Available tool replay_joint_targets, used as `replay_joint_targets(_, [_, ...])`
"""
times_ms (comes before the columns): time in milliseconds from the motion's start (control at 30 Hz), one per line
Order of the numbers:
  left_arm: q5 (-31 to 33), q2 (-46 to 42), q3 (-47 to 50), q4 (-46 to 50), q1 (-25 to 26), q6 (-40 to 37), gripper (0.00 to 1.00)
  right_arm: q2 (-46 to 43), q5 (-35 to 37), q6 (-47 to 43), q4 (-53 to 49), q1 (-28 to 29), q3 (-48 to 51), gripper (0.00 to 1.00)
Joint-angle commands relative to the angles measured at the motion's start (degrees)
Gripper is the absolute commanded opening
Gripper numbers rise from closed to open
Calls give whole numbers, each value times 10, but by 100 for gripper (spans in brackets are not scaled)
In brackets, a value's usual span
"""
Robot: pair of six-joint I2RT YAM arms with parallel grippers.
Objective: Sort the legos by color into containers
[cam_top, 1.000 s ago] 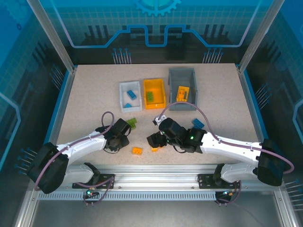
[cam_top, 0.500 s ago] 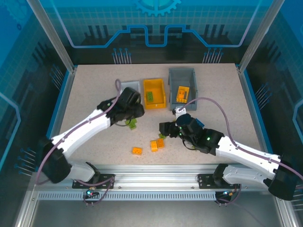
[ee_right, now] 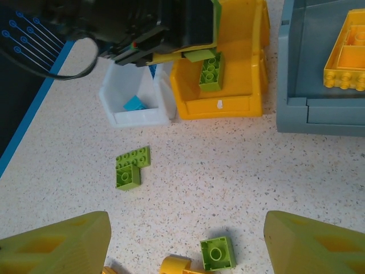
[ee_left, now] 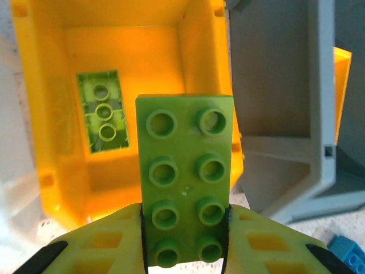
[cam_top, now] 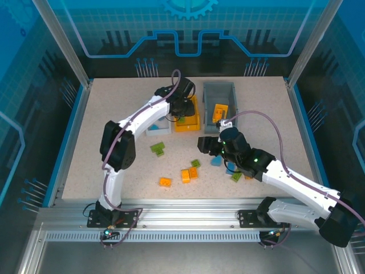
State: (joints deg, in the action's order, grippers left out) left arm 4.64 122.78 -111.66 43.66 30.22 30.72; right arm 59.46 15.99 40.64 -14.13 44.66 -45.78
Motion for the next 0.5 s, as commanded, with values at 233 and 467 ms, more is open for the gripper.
replay_joint_targets(233, [-37,61,-45,19,-6,-12,37,-6,-17,18,-4,-14,10,72])
replay_joint_targets(467, [-45,69,-41,21,-11,-11,50,-8,-17,21,-15,-16,16,73])
